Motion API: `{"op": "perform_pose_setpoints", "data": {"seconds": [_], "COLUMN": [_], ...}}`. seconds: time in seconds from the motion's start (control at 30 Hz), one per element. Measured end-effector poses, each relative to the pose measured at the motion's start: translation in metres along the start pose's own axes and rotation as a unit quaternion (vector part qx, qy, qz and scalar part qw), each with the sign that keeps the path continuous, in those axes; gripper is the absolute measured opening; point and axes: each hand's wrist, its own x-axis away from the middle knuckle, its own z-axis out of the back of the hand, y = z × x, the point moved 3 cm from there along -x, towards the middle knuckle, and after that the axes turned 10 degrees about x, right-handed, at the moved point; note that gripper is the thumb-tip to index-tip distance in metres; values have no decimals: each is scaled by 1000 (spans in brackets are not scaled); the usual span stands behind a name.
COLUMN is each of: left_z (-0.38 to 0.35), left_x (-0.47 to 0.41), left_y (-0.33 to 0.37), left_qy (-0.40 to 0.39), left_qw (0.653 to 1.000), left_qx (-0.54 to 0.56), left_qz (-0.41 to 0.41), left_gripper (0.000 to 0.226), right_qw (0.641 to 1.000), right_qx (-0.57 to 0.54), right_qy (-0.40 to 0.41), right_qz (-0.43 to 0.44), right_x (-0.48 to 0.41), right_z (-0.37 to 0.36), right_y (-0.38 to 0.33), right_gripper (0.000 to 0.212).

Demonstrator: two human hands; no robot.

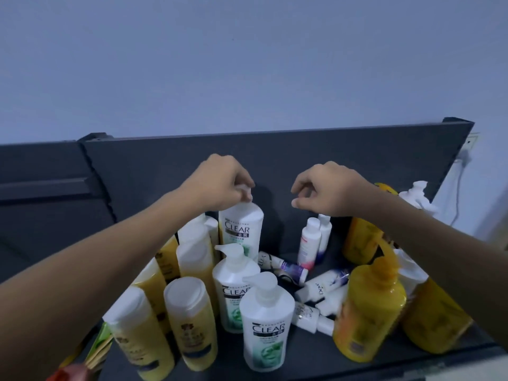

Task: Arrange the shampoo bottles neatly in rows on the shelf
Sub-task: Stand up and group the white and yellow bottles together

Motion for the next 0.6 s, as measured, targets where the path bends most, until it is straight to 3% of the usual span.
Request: {"op": "perform_pose_setpoints", "data": {"seconds": [0.23, 0.4, 0.6], "left_z": [-41, -50, -32], "left_x": [10, 10, 8], "left_y": [-22, -33, -50], "left_qy": [-62, -68, -78], "left_qw": [997, 996, 995], "left_qx": [-48, -46, -29], "left_qz": [22, 30, 54], "left_gripper": [25, 28, 32], "right_qw": [999, 1000, 1000], "right_qx": [4, 0, -17], "right_qy": [-41, -12, -8], "right_qz": [3, -24, 2], "right_x": [-4, -16, -43], "right_z": [-22, -26, -24], "right_y": [-7, -20, -47], "right_gripper": [28, 18, 17]}}
